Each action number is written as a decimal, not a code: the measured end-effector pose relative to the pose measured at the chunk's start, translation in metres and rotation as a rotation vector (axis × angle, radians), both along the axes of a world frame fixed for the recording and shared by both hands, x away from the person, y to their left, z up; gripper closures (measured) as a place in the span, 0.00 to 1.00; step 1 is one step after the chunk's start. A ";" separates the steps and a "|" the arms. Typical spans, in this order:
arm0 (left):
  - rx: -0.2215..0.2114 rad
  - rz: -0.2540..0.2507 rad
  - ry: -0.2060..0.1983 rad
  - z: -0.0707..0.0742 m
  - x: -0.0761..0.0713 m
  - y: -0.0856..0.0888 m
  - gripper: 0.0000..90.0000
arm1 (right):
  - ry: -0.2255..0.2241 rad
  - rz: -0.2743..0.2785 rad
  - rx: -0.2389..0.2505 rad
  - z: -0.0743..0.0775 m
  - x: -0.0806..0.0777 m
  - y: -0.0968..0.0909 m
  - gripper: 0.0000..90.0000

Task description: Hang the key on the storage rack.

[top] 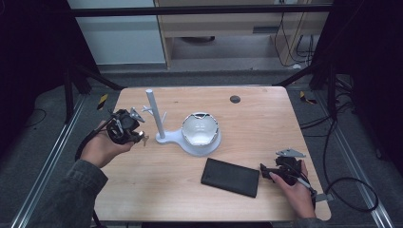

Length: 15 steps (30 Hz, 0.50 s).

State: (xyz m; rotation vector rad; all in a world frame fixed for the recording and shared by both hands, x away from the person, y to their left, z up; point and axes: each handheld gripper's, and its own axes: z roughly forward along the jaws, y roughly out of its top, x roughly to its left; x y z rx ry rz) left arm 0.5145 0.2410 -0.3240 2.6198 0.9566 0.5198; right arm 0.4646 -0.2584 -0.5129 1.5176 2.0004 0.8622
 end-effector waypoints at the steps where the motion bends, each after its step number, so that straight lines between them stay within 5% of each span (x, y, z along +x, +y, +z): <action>1: 0.002 0.002 -0.004 0.002 0.001 0.002 0.91 | -0.001 0.001 0.000 0.000 -0.001 0.000 0.03; 15: 0.014 0.032 -0.038 0.032 0.016 0.009 0.91 | 0.000 0.002 0.000 0.000 -0.003 0.000 0.02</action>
